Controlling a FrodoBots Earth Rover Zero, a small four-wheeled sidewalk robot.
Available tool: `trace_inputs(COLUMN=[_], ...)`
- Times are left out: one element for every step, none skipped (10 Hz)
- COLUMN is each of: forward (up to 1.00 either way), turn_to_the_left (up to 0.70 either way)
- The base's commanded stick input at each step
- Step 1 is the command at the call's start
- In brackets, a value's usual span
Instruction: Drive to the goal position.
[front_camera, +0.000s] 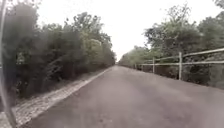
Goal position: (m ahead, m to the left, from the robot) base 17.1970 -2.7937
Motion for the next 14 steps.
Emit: trace_inputs(forward=[0.7, 0.7, 0.7, 0.7, 0.7, 0.7, 0.7, 0.7, 0.7, 0.7, 0.7, 0.7, 0.7, 0.7], turn_to_the_left=[0.0, 0.0, 0.0, 0.0, 0.0, 0.0, 0.0, 0.0, 0.0, 0.0, 0.0, 0.0, 0.0, 0.0])
